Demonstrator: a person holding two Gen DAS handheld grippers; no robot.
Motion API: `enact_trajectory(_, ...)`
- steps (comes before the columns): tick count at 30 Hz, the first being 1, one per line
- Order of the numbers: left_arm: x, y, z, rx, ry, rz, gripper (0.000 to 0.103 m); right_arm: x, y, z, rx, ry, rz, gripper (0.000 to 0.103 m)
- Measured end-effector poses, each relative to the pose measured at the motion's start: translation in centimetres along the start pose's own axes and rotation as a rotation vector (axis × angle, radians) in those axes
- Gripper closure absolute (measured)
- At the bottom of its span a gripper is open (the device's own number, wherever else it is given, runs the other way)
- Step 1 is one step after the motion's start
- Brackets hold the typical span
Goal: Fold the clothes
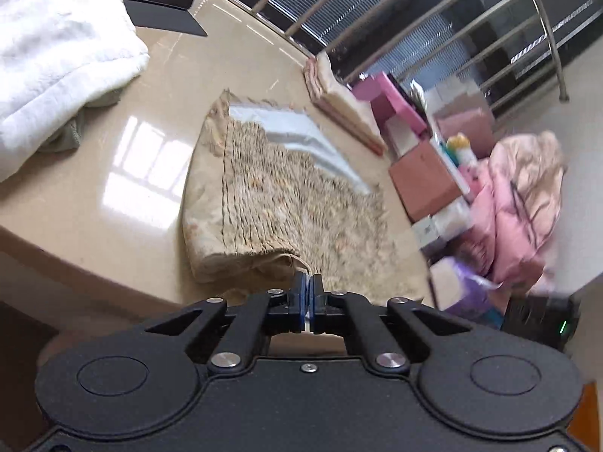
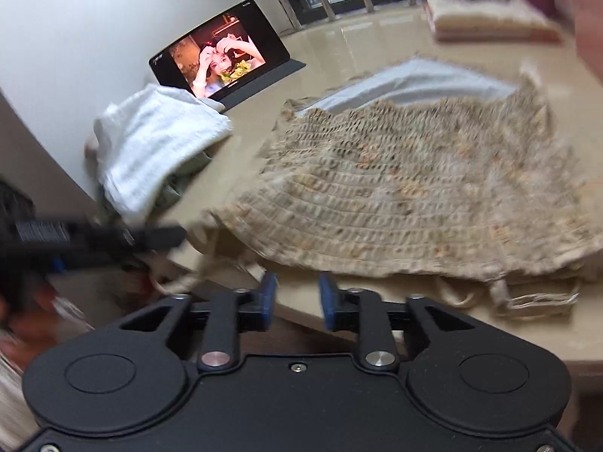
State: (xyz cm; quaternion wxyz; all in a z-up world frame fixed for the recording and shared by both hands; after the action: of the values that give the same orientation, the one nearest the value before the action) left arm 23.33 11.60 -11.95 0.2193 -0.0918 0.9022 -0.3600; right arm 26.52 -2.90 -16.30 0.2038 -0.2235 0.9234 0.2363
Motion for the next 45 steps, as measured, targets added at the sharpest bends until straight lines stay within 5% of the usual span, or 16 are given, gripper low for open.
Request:
enact_trajectory(2,-0.4,0.3,-0.3,0.019,0.003,-0.048,0.098,0.8,1.2,-0.5,0.007,-0.025,-0.077,0.059)
enact_trajectory(3,-0.5,0.5,-0.2,0.016,0.008,-0.063,0.089,1.1,1.9,-0.6,0.003,-0.035,-0.111,0.057)
enact_trajectory(6,-0.4,1.8,-0.2,-0.046,0.01,-0.097,0.036,1.4,3.6,-0.5,0.034,-0.045,-0.176,0.054)
enact_trajectory(10,1.6,3.4,-1.4,-0.169,-0.046,-0.022,0.033,2.1,2.9,-0.6,0.052,-0.025,-0.161,0.054)
enact_trajectory(15,4.7,4.3,-0.2,-0.312,-0.054,0.128,0.032,3.8,-1.5,-3.0,0.172,-0.065,-0.09,0.053)
enact_trajectory(26,6.3,3.1,3.7,-0.312,0.011,0.278,0.028,4.3,-10.1,-5.5,0.499,-0.139,-0.056,0.052)
enact_trajectory(27,6.4,3.0,4.0,-0.311,0.017,0.291,0.032,4.2,-10.5,-5.1,0.503,-0.132,-0.06,0.052)
enact_trajectory(28,6.6,2.9,4.4,-0.311,0.023,0.305,0.047,4.0,-10.8,-4.8,0.502,-0.125,-0.061,0.052)
enact_trajectory(31,6.9,2.6,5.2,-0.304,0.037,0.333,0.09,3.5,-11.0,-4.2,0.465,-0.112,-0.051,0.055)
enact_trajectory(32,6.9,2.5,5.0,-0.29,0.036,0.322,0.091,3.4,-11.0,-4.1,0.45,-0.101,-0.045,0.058)
enact_trajectory(34,6.9,2.3,4.7,-0.262,0.036,0.301,0.092,3.5,-10.4,-4.1,0.403,-0.071,-0.043,0.097)
enact_trajectory(41,6.8,1.5,3.6,-0.166,0.032,0.227,0.09,3.2,-8.6,-6.3,0.113,-0.039,0.109,0.098)
enact_trajectory(45,6.7,1.1,2.9,-0.111,0.03,0.184,0.068,2.7,-8.1,-8.2,-0.091,-0.045,0.224,0.098)
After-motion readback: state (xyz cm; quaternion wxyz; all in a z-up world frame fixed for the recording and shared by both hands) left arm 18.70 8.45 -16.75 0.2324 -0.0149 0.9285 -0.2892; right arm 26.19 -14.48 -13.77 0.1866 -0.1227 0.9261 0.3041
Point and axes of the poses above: each gripper's, at about its wrist camera, not at the fingertips, and z roughly the way its jaws point, y to its left, x to its underside, the point moved 10 cm from there along z, roughly the way its jaws point, and after that the axes turned 15 degrees about y, right-handed, at the moved point
